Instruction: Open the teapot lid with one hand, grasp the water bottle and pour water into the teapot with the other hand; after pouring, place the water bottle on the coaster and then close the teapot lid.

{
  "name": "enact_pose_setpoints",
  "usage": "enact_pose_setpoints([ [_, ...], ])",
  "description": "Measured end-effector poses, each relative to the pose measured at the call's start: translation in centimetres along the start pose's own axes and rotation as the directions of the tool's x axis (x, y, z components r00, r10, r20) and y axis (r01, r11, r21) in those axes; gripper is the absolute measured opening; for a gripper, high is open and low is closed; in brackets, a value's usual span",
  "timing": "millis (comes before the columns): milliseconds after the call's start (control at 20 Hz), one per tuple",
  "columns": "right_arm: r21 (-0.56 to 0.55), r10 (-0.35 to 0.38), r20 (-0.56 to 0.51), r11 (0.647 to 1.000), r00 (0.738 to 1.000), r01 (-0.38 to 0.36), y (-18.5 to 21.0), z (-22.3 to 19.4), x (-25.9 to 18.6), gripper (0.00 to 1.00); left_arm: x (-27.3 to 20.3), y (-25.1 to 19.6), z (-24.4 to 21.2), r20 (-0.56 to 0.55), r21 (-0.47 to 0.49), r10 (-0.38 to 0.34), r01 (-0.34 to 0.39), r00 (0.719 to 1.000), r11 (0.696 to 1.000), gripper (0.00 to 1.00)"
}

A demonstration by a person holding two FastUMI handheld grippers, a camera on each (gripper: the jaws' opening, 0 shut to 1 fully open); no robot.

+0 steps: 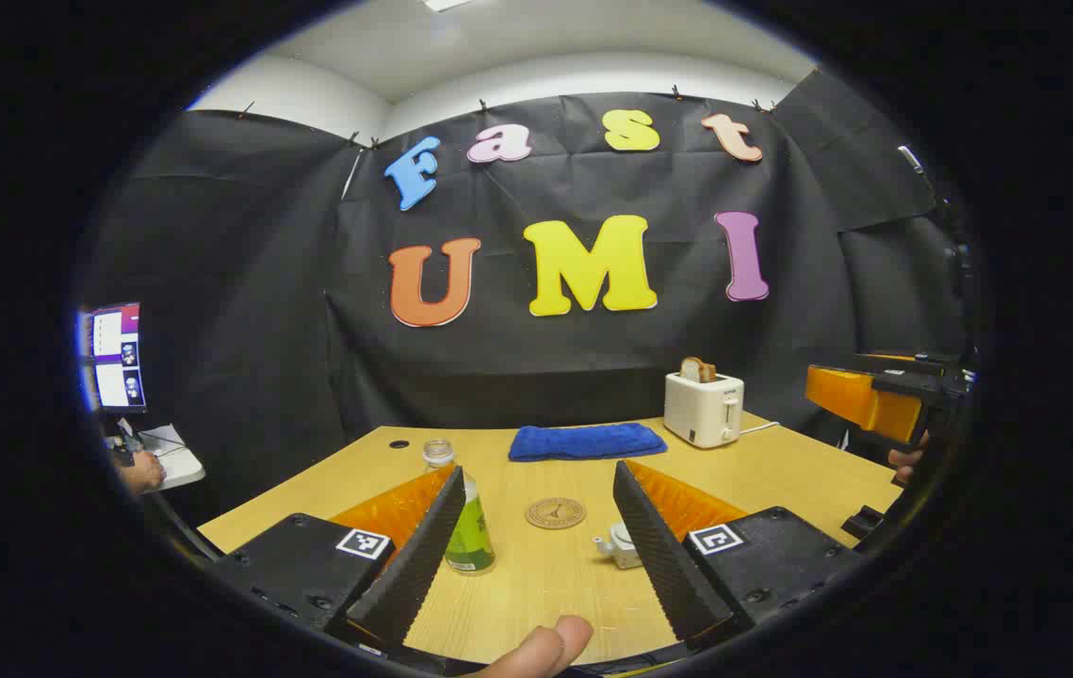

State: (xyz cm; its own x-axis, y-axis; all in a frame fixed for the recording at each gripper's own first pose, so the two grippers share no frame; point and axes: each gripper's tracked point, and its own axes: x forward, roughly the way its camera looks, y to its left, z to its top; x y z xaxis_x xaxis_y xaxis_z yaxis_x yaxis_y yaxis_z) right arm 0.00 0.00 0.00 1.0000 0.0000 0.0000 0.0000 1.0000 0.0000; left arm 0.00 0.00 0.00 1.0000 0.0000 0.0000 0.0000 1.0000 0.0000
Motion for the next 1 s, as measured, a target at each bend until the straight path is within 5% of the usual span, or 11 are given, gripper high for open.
enact_pose_setpoints([
  [1000,-0.004,0.061,-0.112,0.998,0.992,-0.062,1.2,-5.5,3.2,0.94,2.2,4.8,-2.1,-0.052,-0.043,0.060,-0.062,0.997,0.997,0.99],
])
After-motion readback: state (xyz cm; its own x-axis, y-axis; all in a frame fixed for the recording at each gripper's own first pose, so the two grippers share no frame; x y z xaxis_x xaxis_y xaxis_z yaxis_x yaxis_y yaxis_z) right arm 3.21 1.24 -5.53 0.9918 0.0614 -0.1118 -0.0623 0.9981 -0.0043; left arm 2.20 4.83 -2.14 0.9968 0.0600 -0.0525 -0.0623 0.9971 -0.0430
